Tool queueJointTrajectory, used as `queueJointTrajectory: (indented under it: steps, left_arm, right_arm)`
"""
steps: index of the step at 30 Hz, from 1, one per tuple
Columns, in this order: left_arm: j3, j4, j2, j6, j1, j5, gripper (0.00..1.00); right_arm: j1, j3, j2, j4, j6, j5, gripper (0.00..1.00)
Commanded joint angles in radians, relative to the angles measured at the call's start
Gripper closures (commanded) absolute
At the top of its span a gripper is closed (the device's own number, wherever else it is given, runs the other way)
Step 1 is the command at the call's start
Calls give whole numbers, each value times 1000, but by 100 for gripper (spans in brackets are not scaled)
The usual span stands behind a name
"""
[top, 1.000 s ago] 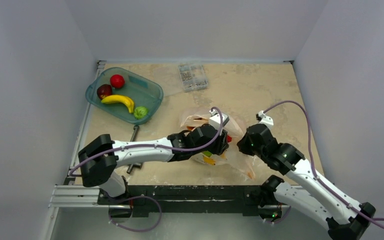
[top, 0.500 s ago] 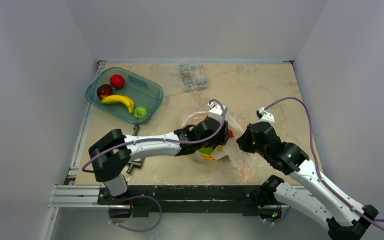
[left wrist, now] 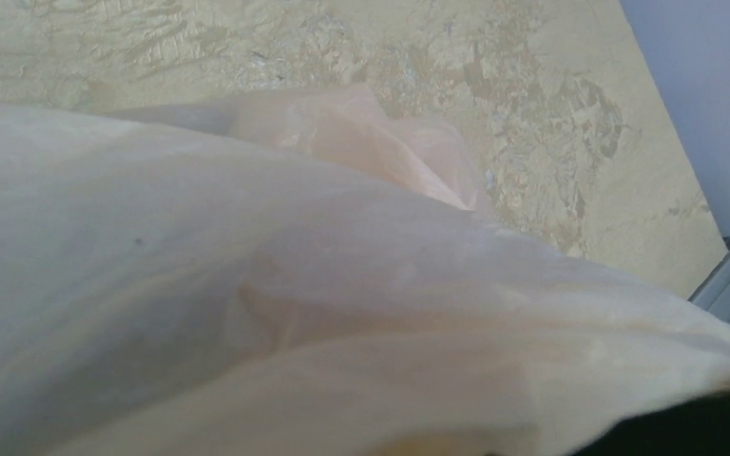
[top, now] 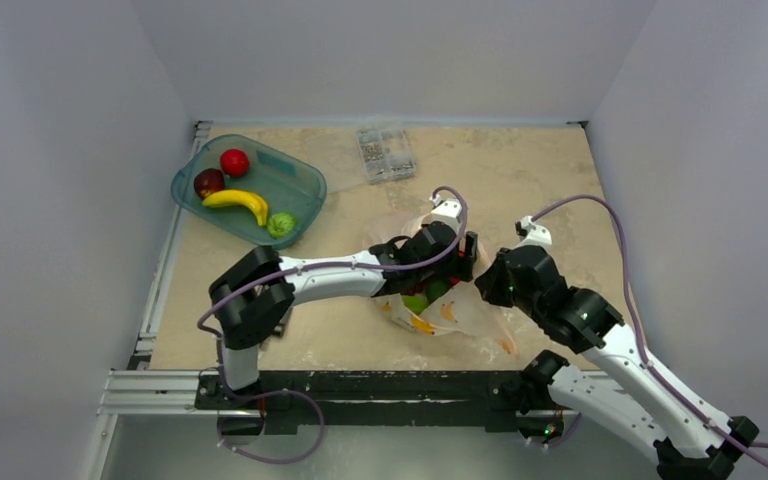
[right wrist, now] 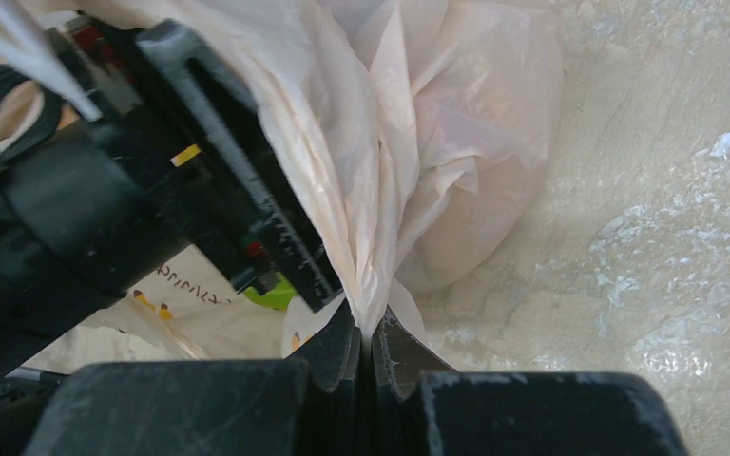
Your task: Take the fake fruits out of the plastic bag
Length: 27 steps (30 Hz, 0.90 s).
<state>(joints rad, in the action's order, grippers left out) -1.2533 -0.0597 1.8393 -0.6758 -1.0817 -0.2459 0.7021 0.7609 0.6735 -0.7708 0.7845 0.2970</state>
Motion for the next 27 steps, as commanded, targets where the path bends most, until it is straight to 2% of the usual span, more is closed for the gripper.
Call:
queueJointTrajectory:
  steps: [1, 9, 12, 16, 19, 23, 27]
  left_arm:
    - [-91, 34, 78, 22, 5, 30, 22]
    - [-217, 158, 202, 90, 5, -15, 21]
    - [-211, 153, 221, 91, 5, 3, 21]
    - [-206, 174, 219, 80, 5, 27, 32]
    - [-188, 181, 168, 91, 5, 44, 48]
    - [-216, 236, 77, 108, 15, 127, 73]
    - [-198, 274, -27, 84, 17, 188, 84]
  right_arm:
    - [5, 21, -18, -3, -16, 5, 100]
    - [5, -1, -31, 10, -14, -2, 100]
    - [5, -6, -34, 12, -12, 1, 100]
    - [5, -6, -32, 6, 0, 6, 100]
    - [5, -5, -34, 2, 7, 30, 100]
    - [5, -16, -32, -10, 54, 55, 100]
    - [5, -6, -20, -23, 94, 101, 100]
